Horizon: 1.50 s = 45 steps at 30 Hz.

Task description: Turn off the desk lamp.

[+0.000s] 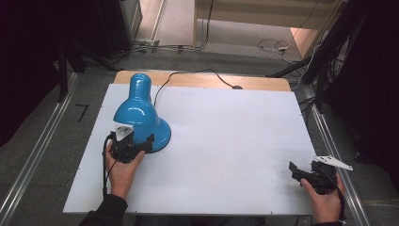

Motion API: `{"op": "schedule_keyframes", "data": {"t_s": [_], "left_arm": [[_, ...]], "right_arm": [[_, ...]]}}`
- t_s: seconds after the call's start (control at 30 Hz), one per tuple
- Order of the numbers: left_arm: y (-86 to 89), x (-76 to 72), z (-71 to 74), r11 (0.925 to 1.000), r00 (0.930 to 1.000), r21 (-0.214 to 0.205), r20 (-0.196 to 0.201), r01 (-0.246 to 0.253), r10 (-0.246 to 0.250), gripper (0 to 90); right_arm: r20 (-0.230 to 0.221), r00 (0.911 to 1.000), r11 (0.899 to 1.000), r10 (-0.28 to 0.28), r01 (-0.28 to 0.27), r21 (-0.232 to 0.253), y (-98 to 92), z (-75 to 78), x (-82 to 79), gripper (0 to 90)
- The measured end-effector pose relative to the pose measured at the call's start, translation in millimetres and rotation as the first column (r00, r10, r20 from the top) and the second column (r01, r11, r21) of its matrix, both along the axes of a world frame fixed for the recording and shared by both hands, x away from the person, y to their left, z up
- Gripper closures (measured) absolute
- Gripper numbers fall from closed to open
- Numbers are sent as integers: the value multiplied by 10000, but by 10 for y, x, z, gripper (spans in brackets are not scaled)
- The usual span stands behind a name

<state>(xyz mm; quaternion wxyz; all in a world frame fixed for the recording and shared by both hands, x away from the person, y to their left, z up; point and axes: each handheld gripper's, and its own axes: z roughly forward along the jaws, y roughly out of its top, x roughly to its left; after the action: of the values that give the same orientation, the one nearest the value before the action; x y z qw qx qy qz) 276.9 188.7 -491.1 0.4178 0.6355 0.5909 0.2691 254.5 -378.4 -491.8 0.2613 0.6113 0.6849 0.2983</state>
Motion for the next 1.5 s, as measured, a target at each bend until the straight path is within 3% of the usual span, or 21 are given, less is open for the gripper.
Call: {"op": "schedule_keyframes", "data": {"t_s": [1.5], "left_arm": [[41,-154,72,9995,9998,-239,-103,-188,185,210]], "right_arm": [[2,10000,10000,-10,10,12,-10,4,-5,127]]}}
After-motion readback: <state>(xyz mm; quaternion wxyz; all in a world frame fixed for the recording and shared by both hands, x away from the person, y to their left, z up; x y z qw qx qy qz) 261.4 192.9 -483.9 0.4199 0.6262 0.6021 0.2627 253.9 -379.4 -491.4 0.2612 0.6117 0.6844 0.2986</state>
